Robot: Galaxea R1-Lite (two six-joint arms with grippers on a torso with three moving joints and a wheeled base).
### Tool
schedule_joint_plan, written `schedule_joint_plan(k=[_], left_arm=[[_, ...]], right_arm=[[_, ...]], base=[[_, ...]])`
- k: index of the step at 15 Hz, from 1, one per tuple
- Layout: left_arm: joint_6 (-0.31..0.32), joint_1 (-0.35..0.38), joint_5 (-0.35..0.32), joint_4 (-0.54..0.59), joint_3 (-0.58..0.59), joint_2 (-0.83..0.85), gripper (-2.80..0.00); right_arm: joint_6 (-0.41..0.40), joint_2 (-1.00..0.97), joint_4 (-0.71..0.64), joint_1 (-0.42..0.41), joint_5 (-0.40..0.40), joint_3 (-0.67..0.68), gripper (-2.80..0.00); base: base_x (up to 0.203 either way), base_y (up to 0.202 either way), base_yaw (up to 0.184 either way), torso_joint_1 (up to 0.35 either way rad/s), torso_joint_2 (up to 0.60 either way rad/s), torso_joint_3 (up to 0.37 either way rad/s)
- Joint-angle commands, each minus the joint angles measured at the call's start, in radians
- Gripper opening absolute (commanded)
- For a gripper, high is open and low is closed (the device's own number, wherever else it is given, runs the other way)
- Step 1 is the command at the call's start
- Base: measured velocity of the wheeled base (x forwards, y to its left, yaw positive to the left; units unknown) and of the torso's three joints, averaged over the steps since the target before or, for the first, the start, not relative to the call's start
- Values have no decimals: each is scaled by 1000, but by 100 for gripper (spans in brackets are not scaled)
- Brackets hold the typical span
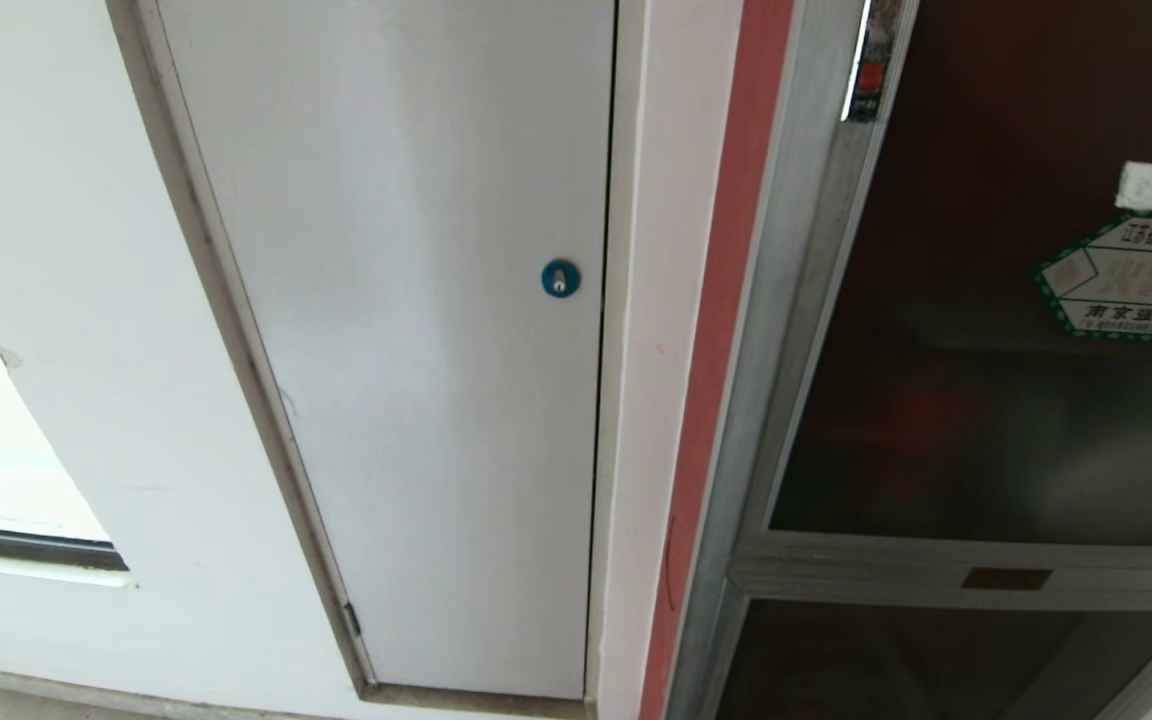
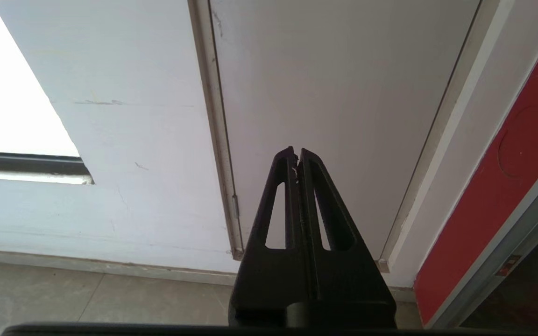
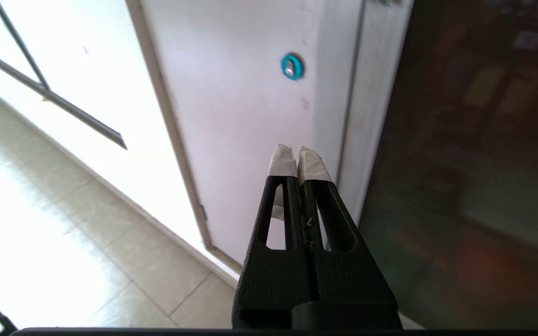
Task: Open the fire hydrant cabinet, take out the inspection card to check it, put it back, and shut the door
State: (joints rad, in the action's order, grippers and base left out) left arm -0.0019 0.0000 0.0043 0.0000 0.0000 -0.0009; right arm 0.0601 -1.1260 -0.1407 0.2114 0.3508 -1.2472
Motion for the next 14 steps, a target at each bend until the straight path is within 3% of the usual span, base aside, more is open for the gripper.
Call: schedule_joint_plan(k=[1, 5, 14], left_arm=[[0, 0, 0, 0, 2, 1, -280], [0, 0, 0, 0, 2, 1, -280], [0, 0, 0, 0, 1, 1, -280]], right_arm=[[8, -167, -18, 45, -17, -126, -280], [50, -333, -45, 83, -133, -347, -280], [50, -498, -74, 77, -221, -560, -280]], base=[[0, 0, 0, 0, 0, 0], [0, 0, 0, 0, 0, 0], [0, 0, 0, 0, 0, 0]])
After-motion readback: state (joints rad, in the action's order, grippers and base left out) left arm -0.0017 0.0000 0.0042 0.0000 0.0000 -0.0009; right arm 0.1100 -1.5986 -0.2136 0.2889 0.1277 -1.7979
